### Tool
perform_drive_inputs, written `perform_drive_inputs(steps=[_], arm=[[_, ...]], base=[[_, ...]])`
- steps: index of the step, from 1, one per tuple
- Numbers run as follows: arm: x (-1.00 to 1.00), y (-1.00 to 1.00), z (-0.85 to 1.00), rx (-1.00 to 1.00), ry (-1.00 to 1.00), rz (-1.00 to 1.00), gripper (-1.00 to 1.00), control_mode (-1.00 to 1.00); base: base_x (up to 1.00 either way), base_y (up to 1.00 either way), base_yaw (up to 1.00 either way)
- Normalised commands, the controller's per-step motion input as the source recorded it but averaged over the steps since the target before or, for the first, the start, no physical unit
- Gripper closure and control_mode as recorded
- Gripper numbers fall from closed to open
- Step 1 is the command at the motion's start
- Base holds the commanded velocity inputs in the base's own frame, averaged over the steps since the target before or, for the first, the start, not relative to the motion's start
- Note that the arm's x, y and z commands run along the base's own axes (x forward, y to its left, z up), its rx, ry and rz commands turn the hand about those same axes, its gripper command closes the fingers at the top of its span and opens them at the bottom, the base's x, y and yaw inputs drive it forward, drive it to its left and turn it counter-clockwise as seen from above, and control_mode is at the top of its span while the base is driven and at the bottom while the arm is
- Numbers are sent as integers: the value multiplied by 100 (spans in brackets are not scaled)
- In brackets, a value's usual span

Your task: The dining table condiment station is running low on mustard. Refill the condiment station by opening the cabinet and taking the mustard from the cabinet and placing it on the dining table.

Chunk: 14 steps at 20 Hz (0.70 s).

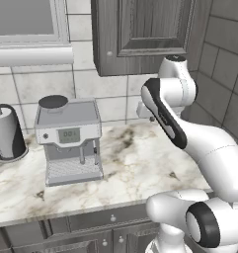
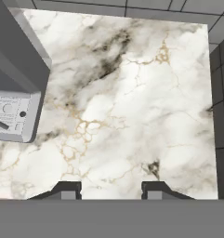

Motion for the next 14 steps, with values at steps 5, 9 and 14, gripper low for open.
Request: perform_drive_inputs(steps=[5,9,14], arm=[[-2,4,0,-2,-1,0,-100,-100],[0,0,0,0,0,0,-100,-100],[0,0,0,0,0,0,-100,-100]], base=[[0,0,0],[0,0,0],[0,0,0]])
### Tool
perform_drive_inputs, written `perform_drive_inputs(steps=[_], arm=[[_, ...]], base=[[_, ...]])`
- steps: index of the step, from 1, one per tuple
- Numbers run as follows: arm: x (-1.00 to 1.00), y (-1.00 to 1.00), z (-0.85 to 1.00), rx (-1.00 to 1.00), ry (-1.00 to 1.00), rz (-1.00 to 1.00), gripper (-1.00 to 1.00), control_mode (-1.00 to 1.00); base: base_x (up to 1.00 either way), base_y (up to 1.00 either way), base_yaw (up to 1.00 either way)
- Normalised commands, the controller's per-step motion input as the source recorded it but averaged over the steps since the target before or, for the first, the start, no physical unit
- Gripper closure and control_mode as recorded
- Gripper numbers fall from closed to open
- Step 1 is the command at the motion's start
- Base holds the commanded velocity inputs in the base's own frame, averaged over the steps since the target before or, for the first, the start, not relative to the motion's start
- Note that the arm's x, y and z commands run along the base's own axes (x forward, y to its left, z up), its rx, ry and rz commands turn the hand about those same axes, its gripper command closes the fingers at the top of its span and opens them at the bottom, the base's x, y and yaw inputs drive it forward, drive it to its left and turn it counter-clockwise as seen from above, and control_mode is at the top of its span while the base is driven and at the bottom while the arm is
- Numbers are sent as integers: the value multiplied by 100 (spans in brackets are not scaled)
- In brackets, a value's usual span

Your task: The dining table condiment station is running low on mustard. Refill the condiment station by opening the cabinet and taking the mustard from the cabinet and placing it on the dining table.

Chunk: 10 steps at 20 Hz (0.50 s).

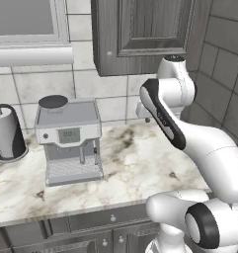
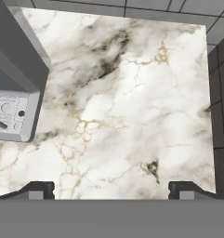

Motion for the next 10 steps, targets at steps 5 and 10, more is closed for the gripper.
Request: perform_drive_inputs(steps=[5,10], arm=[[0,0,0,0,0,0,-100,-100],[-8,-3,0,0,-6,1,-100,-100]], base=[[0,0,0],[0,0,0]])
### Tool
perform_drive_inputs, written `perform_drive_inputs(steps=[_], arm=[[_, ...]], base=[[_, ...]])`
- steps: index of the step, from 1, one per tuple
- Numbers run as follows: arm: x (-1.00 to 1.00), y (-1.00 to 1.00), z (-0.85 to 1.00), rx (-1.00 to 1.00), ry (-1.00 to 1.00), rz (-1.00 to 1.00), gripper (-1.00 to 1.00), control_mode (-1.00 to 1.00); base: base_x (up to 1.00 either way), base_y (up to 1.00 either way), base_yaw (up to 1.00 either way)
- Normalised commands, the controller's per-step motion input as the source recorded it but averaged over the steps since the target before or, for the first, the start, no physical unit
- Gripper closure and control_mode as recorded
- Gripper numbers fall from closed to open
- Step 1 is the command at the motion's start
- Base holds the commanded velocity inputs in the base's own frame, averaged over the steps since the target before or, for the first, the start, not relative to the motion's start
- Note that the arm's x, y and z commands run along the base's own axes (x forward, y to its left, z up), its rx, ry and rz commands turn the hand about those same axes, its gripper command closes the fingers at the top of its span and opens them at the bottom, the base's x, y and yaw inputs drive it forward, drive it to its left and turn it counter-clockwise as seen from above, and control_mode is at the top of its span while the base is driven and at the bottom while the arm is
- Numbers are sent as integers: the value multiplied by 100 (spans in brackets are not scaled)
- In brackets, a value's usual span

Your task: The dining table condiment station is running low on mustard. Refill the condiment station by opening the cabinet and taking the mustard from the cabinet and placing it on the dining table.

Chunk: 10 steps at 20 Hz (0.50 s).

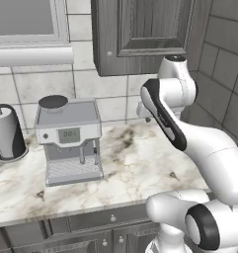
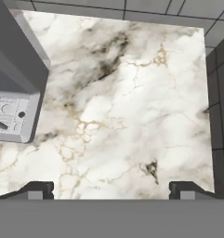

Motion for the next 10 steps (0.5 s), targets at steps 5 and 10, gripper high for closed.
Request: perform_drive_inputs(steps=[5,10], arm=[[-21,0,20,2,-41,5,-100,-100],[-16,0,35,0,-43,0,-100,-100]], base=[[0,0,0],[0,0,0]])
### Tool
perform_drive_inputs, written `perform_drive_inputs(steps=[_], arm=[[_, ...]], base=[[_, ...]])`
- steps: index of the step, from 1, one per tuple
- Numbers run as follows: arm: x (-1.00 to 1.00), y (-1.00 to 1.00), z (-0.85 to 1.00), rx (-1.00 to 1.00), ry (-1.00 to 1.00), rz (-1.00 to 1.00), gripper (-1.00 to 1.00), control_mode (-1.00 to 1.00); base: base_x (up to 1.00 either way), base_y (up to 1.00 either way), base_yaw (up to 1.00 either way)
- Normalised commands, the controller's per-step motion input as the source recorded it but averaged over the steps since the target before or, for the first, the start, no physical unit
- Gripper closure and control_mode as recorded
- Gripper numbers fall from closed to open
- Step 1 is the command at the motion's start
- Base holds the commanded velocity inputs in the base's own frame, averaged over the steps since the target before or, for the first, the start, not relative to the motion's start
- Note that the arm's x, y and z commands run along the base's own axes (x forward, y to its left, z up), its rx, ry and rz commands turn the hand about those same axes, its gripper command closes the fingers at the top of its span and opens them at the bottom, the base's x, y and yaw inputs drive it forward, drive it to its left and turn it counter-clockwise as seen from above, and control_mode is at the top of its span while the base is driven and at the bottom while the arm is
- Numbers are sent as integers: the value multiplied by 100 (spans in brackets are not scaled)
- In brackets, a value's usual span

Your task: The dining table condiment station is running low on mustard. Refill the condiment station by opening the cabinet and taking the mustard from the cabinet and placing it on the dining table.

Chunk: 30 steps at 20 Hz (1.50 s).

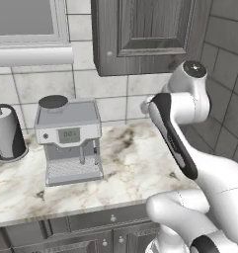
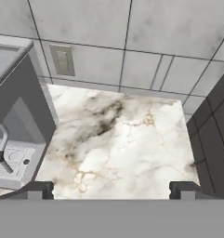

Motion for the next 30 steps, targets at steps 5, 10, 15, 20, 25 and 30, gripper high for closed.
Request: perform_drive_inputs(steps=[5,10,15,20,25,30], arm=[[-21,0,57,0,-37,0,-100,-100],[-13,0,63,0,-35,0,-100,-100],[-8,0,59,0,-29,0,-100,-100],[-11,0,40,0,-17,0,-100,-100],[-31,0,32,0,-16,0,-100,-100],[-28,17,25,-1,-9,0,-100,-100]], base=[[0,0,0],[0,0,0],[0,0,0],[0,0,0],[0,0,0],[0,0,0]])
